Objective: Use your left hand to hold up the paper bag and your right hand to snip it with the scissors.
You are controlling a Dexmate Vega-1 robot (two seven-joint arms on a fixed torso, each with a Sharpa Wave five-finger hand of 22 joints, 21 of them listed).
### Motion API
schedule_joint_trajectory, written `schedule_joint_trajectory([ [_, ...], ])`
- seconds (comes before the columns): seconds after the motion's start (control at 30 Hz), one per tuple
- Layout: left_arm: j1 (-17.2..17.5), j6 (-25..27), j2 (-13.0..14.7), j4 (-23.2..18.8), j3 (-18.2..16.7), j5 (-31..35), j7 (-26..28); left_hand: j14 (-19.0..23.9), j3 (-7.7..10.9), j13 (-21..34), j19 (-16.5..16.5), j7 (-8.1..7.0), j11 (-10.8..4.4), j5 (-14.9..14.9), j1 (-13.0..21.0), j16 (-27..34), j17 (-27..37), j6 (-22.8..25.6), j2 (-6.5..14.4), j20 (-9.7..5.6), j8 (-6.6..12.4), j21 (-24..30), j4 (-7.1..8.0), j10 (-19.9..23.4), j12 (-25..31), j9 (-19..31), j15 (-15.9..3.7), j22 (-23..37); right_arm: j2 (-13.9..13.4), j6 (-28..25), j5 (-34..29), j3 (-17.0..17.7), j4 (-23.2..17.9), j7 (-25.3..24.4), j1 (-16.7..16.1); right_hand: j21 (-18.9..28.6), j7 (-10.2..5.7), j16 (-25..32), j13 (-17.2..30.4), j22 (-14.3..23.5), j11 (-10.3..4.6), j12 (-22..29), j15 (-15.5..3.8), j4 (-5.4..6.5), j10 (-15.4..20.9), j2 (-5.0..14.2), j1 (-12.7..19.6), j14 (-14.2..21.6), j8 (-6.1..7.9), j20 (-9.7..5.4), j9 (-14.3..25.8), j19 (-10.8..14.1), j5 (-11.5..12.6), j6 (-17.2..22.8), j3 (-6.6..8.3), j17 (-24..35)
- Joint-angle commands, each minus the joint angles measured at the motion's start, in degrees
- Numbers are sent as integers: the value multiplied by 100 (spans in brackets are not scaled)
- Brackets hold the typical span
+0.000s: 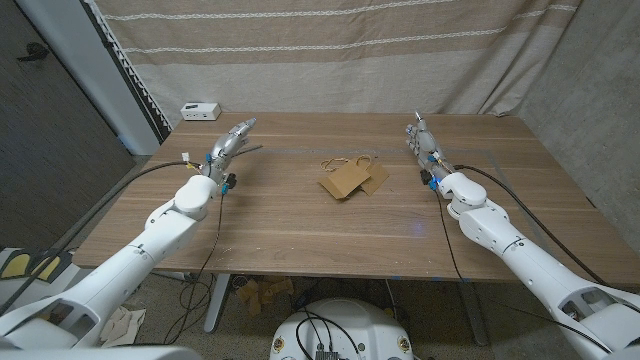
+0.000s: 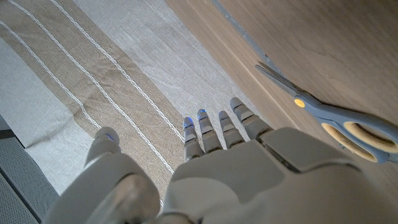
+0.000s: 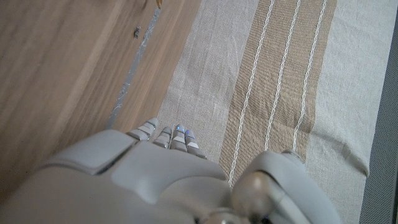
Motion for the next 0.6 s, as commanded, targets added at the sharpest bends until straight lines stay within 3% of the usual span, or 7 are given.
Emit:
schedule_joint_trajectory([
  [0.03, -100, 178, 29, 10, 128, 399, 262, 187, 48, 26, -5, -40, -186, 65, 146, 47, 22, 8, 30, -703, 10, 7, -54, -108, -5, 21, -894, 18, -29, -45, -55, -5, -14, -53, 17, 32, -3, 15, 17, 23, -8, 33, -8, -75, 18, -4, 103, -5, 26, -40, 26, -7, 49, -18, -3, 14],
  [0.17, -98, 358, 94, -112, 184, 688, 491, 224, 62, 28, 19, -67, -204, 84, 199, 51, 22, -31, 34, -695, -4, 14, -72, -175, -30, 23, -905, 17, -33, -59, -46, -1, -17, -44, 27, 34, -10, 15, 17, 22, -17, 31, -5, -102, 9, -8, 151, -7, 27, -25, 26, 0, 63, -27, 7, 13],
  [0.27, -79, 409, 89, -154, 177, 747, 588, 265, 153, 33, 67, -210, -232, 143, 466, 44, 20, -72, 74, -697, -4, 22, -165, -192, -30, 28, -936, 10, -32, -81, -39, -4, -8, -36, 42, 40, 16, 25, 15, 20, 21, 35, 56, -144, 17, -11, 228, 21, 35, -10, 27, 19, 87, -22, 24, 12],
  [0.43, -29, 422, 19, -197, 121, 831, 863, 429, 321, 57, 257, -146, -396, 223, 1020, 71, 27, -66, 80, -767, 27, 57, -255, 38, 64, 40, -987, 12, -22, -122, -28, -12, -20, -45, 49, 38, 6, 16, 15, 20, 2, 25, 25, -184, -14, -10, 303, 0, 33, 24, 27, 16, 109, -40, 40, 11],
  [0.6, -41, 633, 124, -303, 151, 1080, 999, 713, 401, 83, 397, -136, -432, 252, 1380, 139, 50, -69, 7, -775, 40, 85, -261, 185, 115, 50, -1000, 26, -14, -99, -39, -12, -33, -73, 25, 36, -6, 13, 15, 20, -10, 25, 11, -209, -20, -7, 351, -10, 31, 37, 27, 12, 124, -53, 50, 11],
])
